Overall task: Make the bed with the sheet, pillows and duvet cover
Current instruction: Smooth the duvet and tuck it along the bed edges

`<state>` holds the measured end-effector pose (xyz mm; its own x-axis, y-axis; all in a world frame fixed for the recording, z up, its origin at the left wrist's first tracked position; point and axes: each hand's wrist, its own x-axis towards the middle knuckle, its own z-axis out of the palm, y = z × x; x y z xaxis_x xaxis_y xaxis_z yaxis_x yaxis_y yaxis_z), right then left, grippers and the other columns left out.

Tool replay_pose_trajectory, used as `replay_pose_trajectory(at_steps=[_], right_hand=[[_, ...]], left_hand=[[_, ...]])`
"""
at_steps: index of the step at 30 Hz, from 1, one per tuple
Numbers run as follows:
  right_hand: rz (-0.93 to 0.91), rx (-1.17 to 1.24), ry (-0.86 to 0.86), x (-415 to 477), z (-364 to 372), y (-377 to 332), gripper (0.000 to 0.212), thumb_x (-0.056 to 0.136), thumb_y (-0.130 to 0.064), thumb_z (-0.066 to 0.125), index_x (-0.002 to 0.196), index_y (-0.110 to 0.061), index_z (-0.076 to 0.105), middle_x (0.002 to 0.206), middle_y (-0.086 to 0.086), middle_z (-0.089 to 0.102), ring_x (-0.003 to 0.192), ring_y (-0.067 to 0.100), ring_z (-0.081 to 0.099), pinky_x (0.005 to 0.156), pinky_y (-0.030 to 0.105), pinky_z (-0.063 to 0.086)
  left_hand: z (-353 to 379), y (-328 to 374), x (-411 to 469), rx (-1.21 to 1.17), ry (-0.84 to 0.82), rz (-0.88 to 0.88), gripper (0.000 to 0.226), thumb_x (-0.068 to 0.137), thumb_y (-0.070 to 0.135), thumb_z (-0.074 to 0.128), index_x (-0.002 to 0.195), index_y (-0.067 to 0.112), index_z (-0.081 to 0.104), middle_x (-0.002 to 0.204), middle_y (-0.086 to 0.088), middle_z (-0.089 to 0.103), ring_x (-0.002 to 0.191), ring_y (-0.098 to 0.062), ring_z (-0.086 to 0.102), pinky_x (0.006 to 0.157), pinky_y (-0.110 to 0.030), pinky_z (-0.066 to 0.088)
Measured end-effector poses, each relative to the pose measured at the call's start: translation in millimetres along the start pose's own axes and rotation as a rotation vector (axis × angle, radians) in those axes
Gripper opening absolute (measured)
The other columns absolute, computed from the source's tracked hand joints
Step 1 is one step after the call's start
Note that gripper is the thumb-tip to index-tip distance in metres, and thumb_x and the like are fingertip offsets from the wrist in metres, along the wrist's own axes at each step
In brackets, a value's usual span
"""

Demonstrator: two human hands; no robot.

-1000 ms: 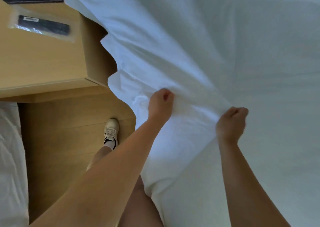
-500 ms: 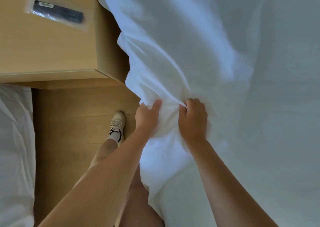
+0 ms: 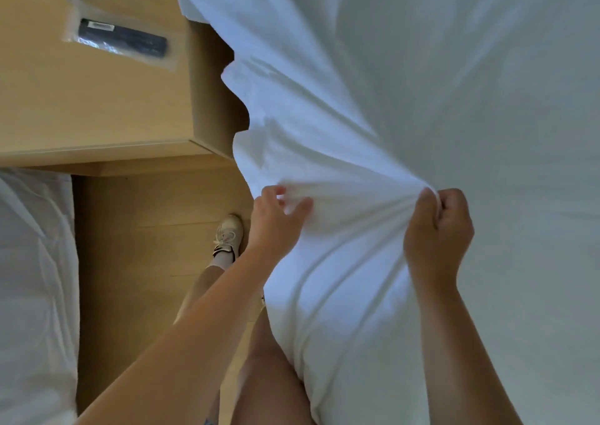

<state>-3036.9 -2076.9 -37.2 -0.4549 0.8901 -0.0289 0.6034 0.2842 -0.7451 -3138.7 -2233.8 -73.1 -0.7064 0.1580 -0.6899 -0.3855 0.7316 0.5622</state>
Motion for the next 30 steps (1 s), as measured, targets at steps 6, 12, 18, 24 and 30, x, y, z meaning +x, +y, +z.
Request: replay_pose_trajectory(at_steps=[6,12,18,24,30], right_hand=[[0.084,-0.154,-0.098,-0.4,21.4,22.4,0.024,0.088,-0.031,0.04,0.073,-0.012,0.038,0.052,-0.01,0.034,0.055,0.022,0.04,0.055,0.03,0.026],[0.131,-0.225,-0.118,0.7,31.5,26.0,0.022,0.097,-0.022,0.044,0.079,-0.011,0.04,0.056,-0.009,0.036,0.063,0.026,0.041,0.058,0.033,0.024],[-0.301,-0.255,-0.257,-54.9,59.9,-20.8,0.027,0.092,-0.029,0.049,0.075,-0.009,0.051,0.056,0.011,0.056,0.053,0.034,0.057,0.047,0.028,0.036],[-0.07,-0.643,-0.721,-101.8,129.8,19.6,0.022,0.097,-0.028,0.043,0.11,-0.012,0.052,0.109,0.008,0.058,0.106,0.028,0.053,0.082,0.035,0.038],[-0.121,-0.465,-0.613,-116.7,137.7,11.5,0.025,0.083,-0.03,0.067,0.082,-0.005,0.064,0.082,0.011,0.059,0.084,0.034,0.055,0.07,0.038,0.043]], left_hand=[[13.1,-10.2,21.8,-0.458,-0.126,-0.358,0.099,0.068,0.057,0.073,0.143,0.02,0.021,0.128,-0.002,0.044,0.101,-0.017,0.053,0.069,-0.027,0.046],[2.0,0.1,4.1,-0.574,-0.239,-0.309,0.024,0.077,0.038,0.075,0.091,0.021,0.068,0.079,0.004,0.074,0.073,-0.014,0.07,0.055,-0.022,0.054],[-114.6,-65.5,-14.8,-0.583,-0.105,-0.289,0.048,0.051,0.038,0.089,0.09,0.014,0.076,0.092,-0.01,0.074,0.083,-0.029,0.071,0.068,-0.039,0.059],[-59.3,-125.8,73.1,-0.104,-0.01,-0.549,0.055,0.086,0.03,0.064,0.13,0.001,0.048,0.122,-0.017,0.058,0.111,-0.03,0.057,0.095,-0.04,0.048],[-34.5,-69.2,144.4,-0.514,-0.124,-0.379,0.037,0.091,0.03,0.053,0.126,0.017,0.049,0.105,0.006,0.057,0.092,-0.01,0.054,0.078,-0.025,0.043]])
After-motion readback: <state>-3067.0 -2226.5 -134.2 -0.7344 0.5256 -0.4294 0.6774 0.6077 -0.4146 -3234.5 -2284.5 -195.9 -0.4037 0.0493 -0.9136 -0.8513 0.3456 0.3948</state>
